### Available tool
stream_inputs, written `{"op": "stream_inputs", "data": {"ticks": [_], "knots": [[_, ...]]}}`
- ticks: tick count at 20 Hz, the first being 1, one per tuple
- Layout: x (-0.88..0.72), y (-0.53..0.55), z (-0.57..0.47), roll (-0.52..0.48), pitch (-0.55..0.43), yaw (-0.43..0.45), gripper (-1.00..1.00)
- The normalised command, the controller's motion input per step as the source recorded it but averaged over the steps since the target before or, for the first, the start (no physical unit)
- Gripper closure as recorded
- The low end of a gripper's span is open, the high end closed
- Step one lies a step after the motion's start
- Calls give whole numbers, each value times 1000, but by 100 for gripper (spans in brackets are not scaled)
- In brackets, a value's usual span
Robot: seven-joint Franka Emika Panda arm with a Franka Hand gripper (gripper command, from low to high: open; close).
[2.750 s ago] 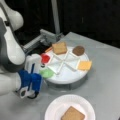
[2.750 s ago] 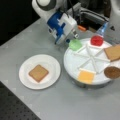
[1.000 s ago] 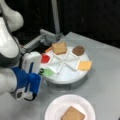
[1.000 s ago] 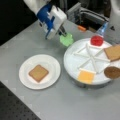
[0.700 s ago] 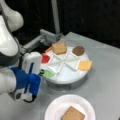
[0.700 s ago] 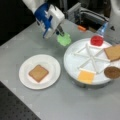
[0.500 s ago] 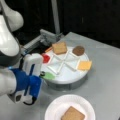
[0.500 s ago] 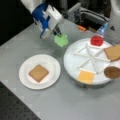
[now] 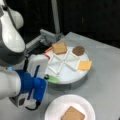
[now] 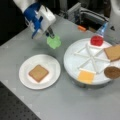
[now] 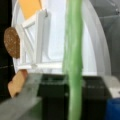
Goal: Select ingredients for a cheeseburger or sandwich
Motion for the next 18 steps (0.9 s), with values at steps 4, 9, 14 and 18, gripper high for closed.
{"op": "stream_inputs", "data": {"ticks": [4,9,14,18], "knots": [[685,-243,-42,-200,187,331,100],[641,-146,-54,-337,180,291,100],[517,-100,-73,-350,173,218,100],[442,-100,-60,-336,189,184,100]]}}
